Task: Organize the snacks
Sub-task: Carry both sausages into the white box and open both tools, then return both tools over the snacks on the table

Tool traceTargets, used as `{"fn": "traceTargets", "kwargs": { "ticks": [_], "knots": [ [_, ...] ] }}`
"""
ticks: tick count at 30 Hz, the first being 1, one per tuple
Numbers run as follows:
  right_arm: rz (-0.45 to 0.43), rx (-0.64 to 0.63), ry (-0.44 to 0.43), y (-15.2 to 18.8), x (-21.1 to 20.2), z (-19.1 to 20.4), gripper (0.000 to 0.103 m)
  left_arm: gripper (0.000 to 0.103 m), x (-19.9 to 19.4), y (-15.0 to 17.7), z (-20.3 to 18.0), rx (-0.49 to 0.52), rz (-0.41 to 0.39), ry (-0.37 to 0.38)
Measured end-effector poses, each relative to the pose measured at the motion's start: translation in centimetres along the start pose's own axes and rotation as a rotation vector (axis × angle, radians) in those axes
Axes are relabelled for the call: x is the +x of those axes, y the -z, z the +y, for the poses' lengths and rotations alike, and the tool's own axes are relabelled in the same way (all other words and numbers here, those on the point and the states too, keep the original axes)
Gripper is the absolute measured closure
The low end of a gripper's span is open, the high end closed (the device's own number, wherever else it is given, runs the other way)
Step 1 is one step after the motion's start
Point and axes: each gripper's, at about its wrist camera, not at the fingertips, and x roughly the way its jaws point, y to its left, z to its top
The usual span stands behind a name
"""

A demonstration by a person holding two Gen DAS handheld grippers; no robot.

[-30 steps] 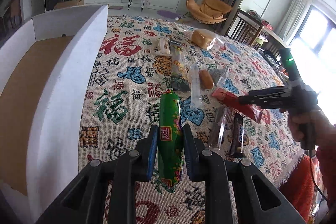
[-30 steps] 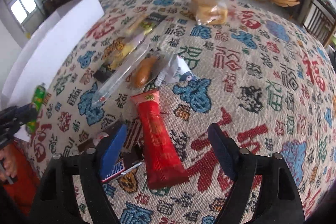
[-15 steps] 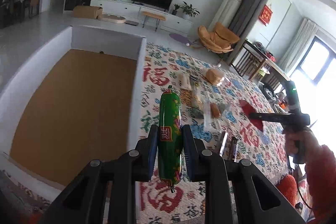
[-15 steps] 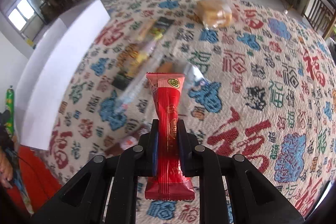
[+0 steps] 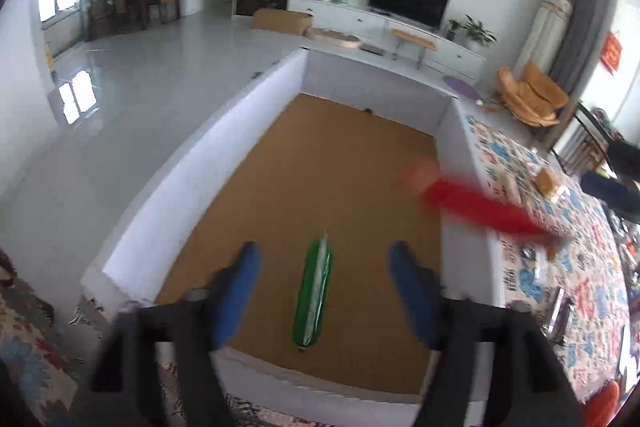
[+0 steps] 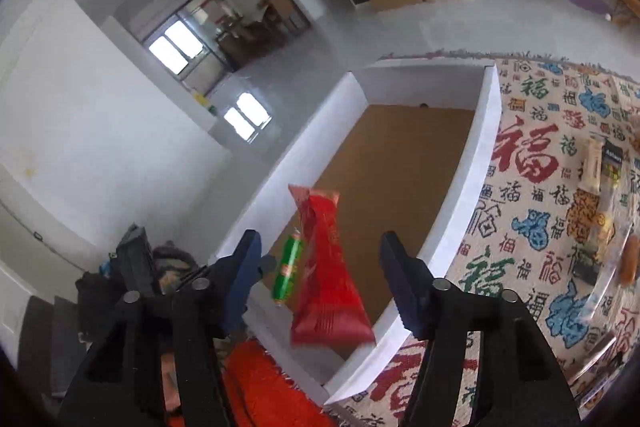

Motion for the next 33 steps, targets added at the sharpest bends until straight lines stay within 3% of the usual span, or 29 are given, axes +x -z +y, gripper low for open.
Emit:
{"fn": "traceTargets", "kwargs": {
  "ticks": [3, 6, 12, 15, 19, 21, 27, 33],
  "knots": [
    [-0.027, 0.017, 0.05, 1.7, -1.9, -3.3, 0.037, 0.023, -0.4, 1.0, 0.2, 0.001, -0.05, -0.012],
    [-0.073, 0.025, 0.234, 4.3, -5.1, -8.9, 0.033, 0.023, -0.6, 1.1, -0.8, 0.014, -0.097, 0.008],
    [-0.11, 0.06, 0.718, 11.7, -12.5, -21.9, 0.033, 0.021, -2.8, 2.2, -7.2, 0.082, -0.149, 0.221],
    [-0.135, 0.126, 0.869, 15.1, -16.4, -27.5, 0.033, 0.007, -3.1, 3.8, -12.5, 0.145, -0.119, 0.347],
    [-0.15, 0.199, 0.935, 17.9, -18.9, -32.3, 0.033, 0.003, -0.5, 6.8, -20.6, 0.229, 0.035, 0.496],
    [-0.15, 0.205, 0.943, 19.0, -19.0, -33.7, 0.033, 0.003, 1.8, 8.6, -24.0, 0.271, 0.114, 0.506],
    [-0.169, 0.271, 0.911, 20.3, -19.8, -35.2, 0.022, 0.003, 8.3, 12.1, -29.7, 0.359, 0.191, 0.412],
    [-0.158, 0.266, 0.919, 20.3, -19.4, -35.8, 0.019, 0.003, 12.6, 12.9, -30.2, 0.4, 0.171, 0.274]
  ]
}}
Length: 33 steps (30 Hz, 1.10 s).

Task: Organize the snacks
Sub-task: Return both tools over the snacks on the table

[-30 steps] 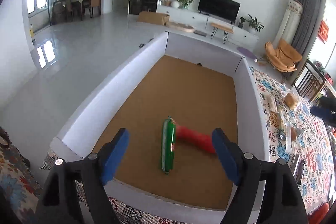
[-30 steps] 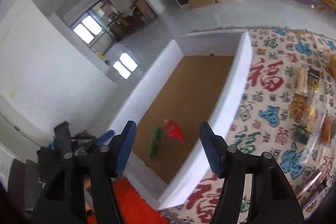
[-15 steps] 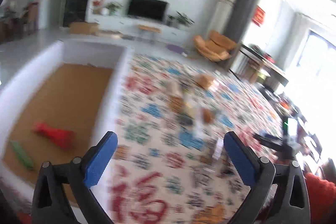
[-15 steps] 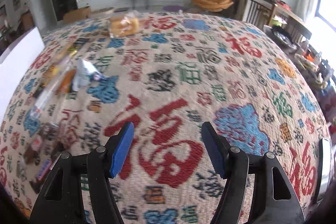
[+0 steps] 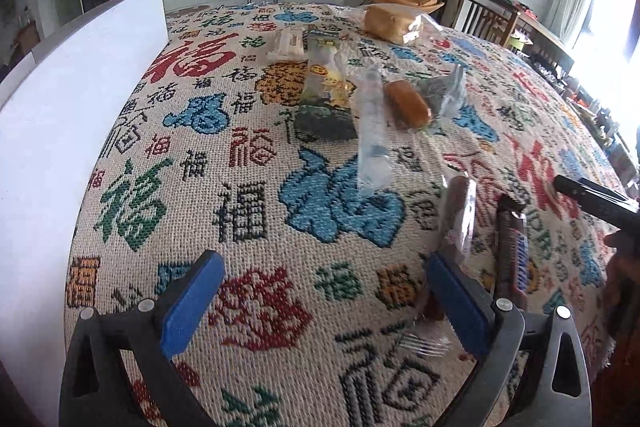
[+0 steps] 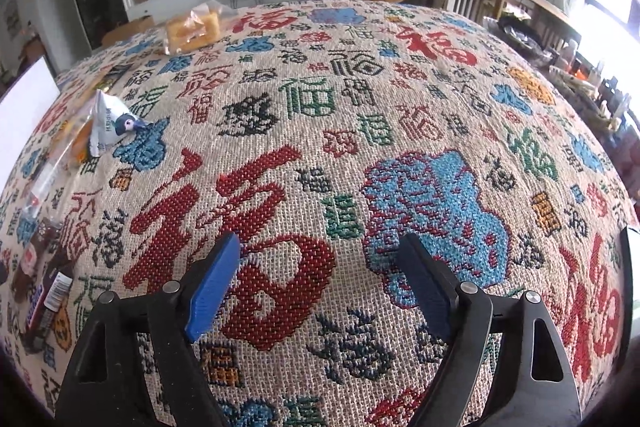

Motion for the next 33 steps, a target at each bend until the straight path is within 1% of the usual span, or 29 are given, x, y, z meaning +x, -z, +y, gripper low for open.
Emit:
{"fn": "traceTargets", "kwargs": {
  "ticks": [2, 5, 6, 18, 21, 22, 25, 27, 29, 31, 33],
  "knots": [
    [0.0, 0.0, 0.001, 0.0, 0.0, 0.1, 0.019, 0.003, 0.2, 0.0, 0.4, 0.009, -0.005, -0.029],
    [0.0, 0.0, 0.002, 0.1, 0.2, 0.1, 0.018, 0.002, 0.6, 0.1, -0.3, 0.065, 0.007, -0.071],
    [0.0, -0.001, 0.002, 0.1, 0.2, 0.1, 0.018, 0.001, 0.7, 0.1, -0.3, 0.07, 0.007, -0.077],
    [0.0, 0.0, 0.002, 0.1, 0.2, 0.1, 0.018, 0.0, 0.5, 0.2, -0.2, 0.06, 0.008, -0.074],
    [0.0, 0.001, 0.002, 0.1, 0.2, 0.1, 0.018, 0.0, 0.1, 0.2, 0.3, 0.043, 0.006, -0.038],
    [0.0, 0.0, 0.002, 0.1, 0.2, 0.1, 0.018, 0.0, -0.2, 0.3, 0.6, 0.038, 0.006, -0.037],
    [0.0, 0.001, 0.002, 0.1, 0.2, 0.1, 0.018, 0.0, -0.8, 0.9, 1.2, 0.067, -0.008, -0.108],
    [0.0, 0.0, 0.003, 0.1, 0.2, 0.1, 0.018, 0.0, -0.8, 1.2, 1.7, 0.085, 0.0, -0.133],
    [0.0, 0.0, 0.003, 0.1, 0.2, 0.1, 0.018, 0.0, -0.7, 1.2, 2.6, 0.044, 0.01, -0.1],
    [0.0, 0.001, 0.002, 0.1, 0.2, 0.1, 0.018, 0.0, -0.6, 1.1, 3.1, 0.015, 0.008, -0.101],
    [0.0, 0.001, 0.003, 0.1, 0.2, 0.1, 0.018, 0.0, -0.5, 1.1, 2.9, 0.024, 0.011, -0.113]
  ]
}}
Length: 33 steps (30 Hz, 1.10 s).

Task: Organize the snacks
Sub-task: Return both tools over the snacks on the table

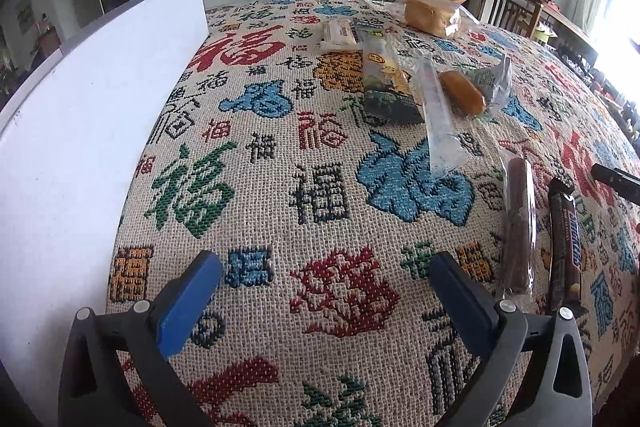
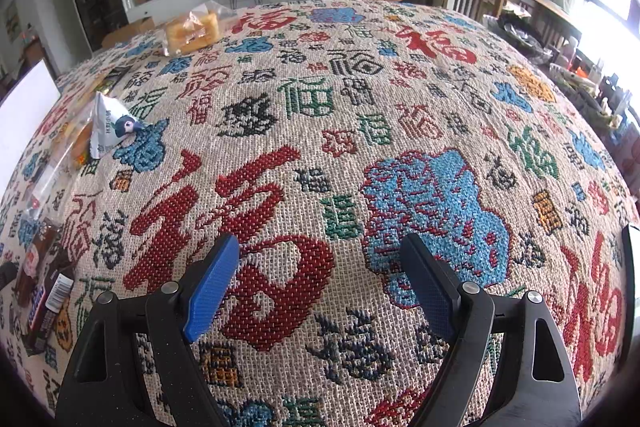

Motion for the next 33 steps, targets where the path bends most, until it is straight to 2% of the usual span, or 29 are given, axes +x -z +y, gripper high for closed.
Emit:
{"fn": "traceTargets", "kwargs": {
  "ticks": [25, 27, 31, 33],
  "knots": [
    [-0.004, 0.009, -0.01, 0.0, 0.0, -0.1, 0.018, 0.0, 0.0, 0.0, 0.0, 0.001, -0.001, -0.002],
    [-0.017, 0.022, -0.056, 0.1, -0.2, -0.5, 0.017, 0.0, 0.0, 0.0, 0.0, 0.001, -0.001, -0.002],
    [-0.075, 0.011, -0.227, 0.5, -1.3, -0.6, 0.017, 0.0, 0.0, 0.0, -0.1, 0.001, -0.001, -0.001],
    [-0.071, -0.017, -0.327, 1.1, -2.1, 0.6, 0.017, 0.0, 0.0, 0.0, 0.0, 0.001, -0.001, -0.001]
  ]
}}
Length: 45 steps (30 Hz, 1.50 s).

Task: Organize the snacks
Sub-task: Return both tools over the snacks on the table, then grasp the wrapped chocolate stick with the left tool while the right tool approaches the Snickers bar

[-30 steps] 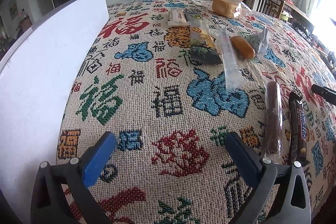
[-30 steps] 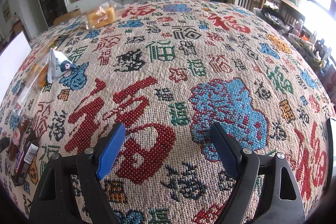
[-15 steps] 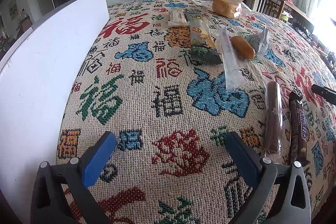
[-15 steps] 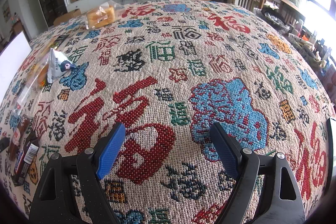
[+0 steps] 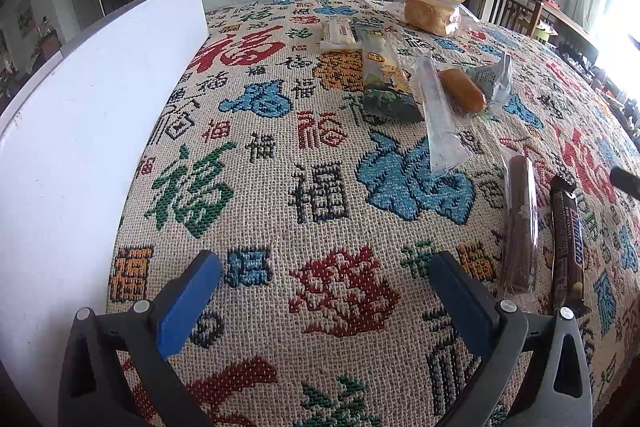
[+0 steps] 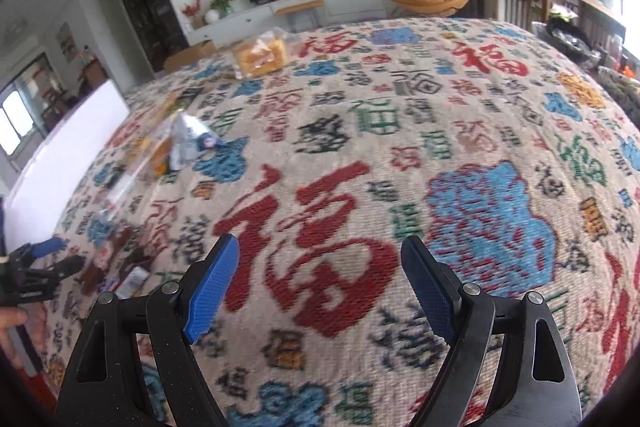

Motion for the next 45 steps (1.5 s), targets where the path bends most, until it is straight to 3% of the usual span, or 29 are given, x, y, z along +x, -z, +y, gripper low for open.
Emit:
{"fn": "traceTargets", "kwargs": {
  "ticks": [2, 4, 7, 9, 11, 13, 16, 20, 23, 29, 32, 39, 42, 45],
  "knots": [
    [0.058, -0.064, -0.144, 0.8, -0.1, 2.9, 0.017, 0.0, 0.0, 0.0, 0.0, 0.0, 0.0, 0.0],
    [0.075, -0.219, -0.196, 1.9, -0.7, 7.3, 0.017, 0.0, 0.0, 0.0, 0.0, 0.0, 0.0, 0.0],
    [0.084, -0.443, -0.19, 3.7, -0.9, 13.1, 0.018, 0.0, 0.0, 0.0, 0.0, 0.0, 0.0, 0.0],
    [0.107, -0.522, -0.189, 4.5, -0.1, 15.4, 0.018, 0.0, 0.0, 0.0, 0.0, 0.0, 0.0, 0.0],
    [0.127, -0.577, -0.126, 5.0, 1.2, 16.5, 0.018, 0.0, 0.0, 0.0, 0.0, 0.0, 0.0, 0.0],
    [0.109, -0.552, -0.038, 4.6, 2.0, 15.7, 0.019, 0.0, 0.0, 0.0, 0.0, 0.0, 0.0, 0.0],
    [0.087, -0.412, 0.039, 3.1, 1.9, 11.9, 0.019, 0.0, 0.0, 0.0, 0.0, 0.0, 0.0, -0.001],
    [0.077, -0.395, 0.014, 3.0, 0.7, 9.1, 0.018, 0.0, 0.0, 0.0, 0.0, 0.0, 0.0, -0.001],
    [0.078, -0.408, 0.099, 3.5, 0.6, 8.5, 0.018, 0.0, 0.0, 0.0, 0.0, 0.0, 0.0, -0.001],
    [0.1, -0.224, 0.126, 2.1, 1.2, 5.6, 0.018, 0.0, 0.0, 0.0, 0.0, -0.001, 0.0, 0.0],
    [0.1, -0.218, 0.137, 2.1, 1.1, 5.5, 0.018, 0.0, -0.2, 0.0, 0.2, -0.009, -0.006, 0.01],
    [0.102, -0.211, 0.126, 2.2, 0.9, 5.1, 0.017, 0.001, -2.5, 0.6, 0.7, -0.069, -0.05, 0.178],
    [0.103, -0.209, 0.124, 2.1, 1.1, 5.1, 0.017, 0.001, -4.0, 0.1, -2.0, 0.013, -0.085, 0.227],
    [0.104, -0.21, 0.122, 2.1, 1.2, 5.1, 0.016, 0.001, -4.2, -1.0, -5.4, 0.129, -0.067, 0.242]
  ]
}}
